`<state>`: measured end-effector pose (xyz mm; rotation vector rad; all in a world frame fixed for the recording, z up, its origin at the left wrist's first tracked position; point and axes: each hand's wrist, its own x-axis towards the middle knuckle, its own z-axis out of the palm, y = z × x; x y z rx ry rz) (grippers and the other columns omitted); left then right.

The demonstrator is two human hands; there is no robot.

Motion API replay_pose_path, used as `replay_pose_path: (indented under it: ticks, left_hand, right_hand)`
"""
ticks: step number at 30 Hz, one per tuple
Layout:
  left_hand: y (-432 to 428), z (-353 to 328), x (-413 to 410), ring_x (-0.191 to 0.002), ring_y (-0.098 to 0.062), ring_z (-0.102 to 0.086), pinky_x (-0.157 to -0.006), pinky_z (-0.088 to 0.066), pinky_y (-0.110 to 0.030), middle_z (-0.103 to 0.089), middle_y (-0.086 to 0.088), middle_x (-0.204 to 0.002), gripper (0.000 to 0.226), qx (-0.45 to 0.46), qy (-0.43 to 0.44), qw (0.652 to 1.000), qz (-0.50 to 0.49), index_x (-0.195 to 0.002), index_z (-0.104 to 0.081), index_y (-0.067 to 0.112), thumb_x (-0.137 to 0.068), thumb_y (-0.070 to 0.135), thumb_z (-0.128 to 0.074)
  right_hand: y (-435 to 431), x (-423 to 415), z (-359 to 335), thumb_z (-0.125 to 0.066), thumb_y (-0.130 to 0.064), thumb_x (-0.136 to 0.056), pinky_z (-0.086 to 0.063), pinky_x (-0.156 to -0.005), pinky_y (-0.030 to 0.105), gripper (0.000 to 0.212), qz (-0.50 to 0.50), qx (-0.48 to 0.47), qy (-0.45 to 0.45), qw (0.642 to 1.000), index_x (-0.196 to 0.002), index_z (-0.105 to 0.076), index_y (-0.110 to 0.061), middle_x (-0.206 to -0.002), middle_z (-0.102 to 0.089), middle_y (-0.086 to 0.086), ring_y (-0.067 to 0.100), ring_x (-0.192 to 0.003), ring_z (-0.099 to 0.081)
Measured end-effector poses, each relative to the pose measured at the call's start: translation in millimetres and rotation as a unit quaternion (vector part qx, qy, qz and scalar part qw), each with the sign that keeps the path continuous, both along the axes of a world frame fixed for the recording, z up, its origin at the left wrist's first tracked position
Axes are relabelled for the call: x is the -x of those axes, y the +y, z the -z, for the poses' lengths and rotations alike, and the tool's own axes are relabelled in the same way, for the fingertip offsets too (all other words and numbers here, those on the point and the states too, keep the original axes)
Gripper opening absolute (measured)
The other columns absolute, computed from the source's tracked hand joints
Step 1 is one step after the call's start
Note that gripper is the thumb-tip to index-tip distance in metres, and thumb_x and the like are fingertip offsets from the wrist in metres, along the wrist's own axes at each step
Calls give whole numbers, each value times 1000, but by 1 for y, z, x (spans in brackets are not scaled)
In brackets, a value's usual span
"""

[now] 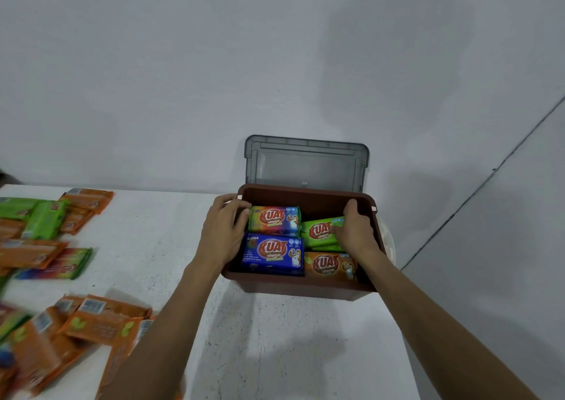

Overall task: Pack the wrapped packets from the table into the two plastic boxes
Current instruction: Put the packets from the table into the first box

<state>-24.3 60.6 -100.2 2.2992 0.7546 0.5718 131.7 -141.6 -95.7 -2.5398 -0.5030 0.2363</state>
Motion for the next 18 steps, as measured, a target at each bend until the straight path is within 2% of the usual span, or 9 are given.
replay_pose_path:
  ticks: [5,10,14,16,18]
  left_hand:
    - [1,1,0,-122,-17,-49,-93,-37,-23,-48,-4,-139,27,6,-13,1000,-3,-118,-62,16,-97,28,-52]
    - [2,3,0,-121,-16,-49,-92,-38,-24,-49,-4,-137,25,19,-20,1000,-7,-117,-62,16,-97,28,-53]
    - [3,3,0,-119,-16,-50,-90,-39,-23,-51,-4,-135,25,46,-24,999,-8,-118,-62,18,-97,29,-52]
    - [4,1,4,-122,-18,-50,-92,-41,-26,-51,-4,-136,28,53,-11,998,12,-122,-59,19,-98,29,-51]
    - [6,-3,14,-126,-18,-47,-98,-43,-31,-47,-3,-141,34,56,12,997,45,-130,-54,20,-98,30,-49]
  right_hand:
    - [2,9,4,-54,-10,-96,-50,-69,34,24,-30,80,-62,994,-119,-48,-5,-105,-64,16,31,-89,-65]
    - [-1,10,-1,-56,-16,-97,-53,-73,35,23,-46,100,-60,992,-117,-55,-5,-108,-66,15,30,-91,-67]
    - [-1,21,-6,-56,-28,-96,-46,-64,29,22,-60,90,-93,990,-107,-58,-9,-99,-67,12,27,-85,-64]
    - [3,29,-14,-58,-29,-94,-51,-63,32,20,-65,66,-77,993,-102,-60,-11,-92,-67,8,22,-77,-63]
    - [9,40,-27,-61,-31,-93,-47,-62,30,20,-67,39,-52,996,-101,-61,-13,-89,-67,4,20,-74,-62]
